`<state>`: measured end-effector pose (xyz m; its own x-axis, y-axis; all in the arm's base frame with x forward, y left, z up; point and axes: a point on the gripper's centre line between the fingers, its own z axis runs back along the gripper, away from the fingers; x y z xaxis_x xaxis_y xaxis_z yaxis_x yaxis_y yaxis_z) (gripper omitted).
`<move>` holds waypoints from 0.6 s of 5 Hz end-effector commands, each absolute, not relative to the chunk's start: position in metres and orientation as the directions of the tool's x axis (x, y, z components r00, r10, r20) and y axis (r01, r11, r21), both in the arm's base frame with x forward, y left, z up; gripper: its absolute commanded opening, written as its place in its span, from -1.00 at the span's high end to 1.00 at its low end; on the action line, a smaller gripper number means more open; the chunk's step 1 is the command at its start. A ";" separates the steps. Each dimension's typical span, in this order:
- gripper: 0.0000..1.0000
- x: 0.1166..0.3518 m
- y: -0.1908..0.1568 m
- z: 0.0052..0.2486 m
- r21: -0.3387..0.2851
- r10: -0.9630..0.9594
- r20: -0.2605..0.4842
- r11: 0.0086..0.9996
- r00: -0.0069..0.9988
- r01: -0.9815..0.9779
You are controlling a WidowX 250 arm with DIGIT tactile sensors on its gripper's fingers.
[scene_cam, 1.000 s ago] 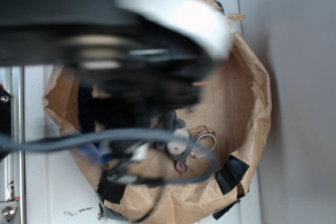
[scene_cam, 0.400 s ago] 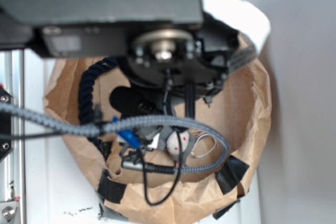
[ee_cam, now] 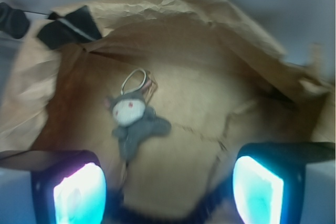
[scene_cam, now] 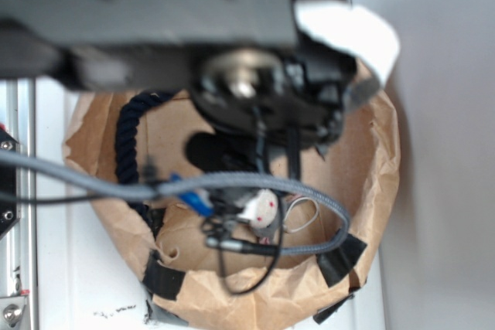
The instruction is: Grab the gray animal.
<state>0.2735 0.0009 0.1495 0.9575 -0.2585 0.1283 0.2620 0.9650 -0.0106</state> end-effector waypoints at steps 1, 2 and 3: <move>-1.00 0.279 0.001 0.104 0.063 -0.269 0.218 0.963 0.938 0.261; -1.00 0.271 -0.007 0.087 0.071 -0.319 0.196 0.948 0.927 0.311; -1.00 0.265 -0.027 0.069 0.040 -0.337 0.158 0.941 0.928 0.335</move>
<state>0.2613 -0.0204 0.0602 0.9348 -0.3323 0.1252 0.3314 0.9431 0.0293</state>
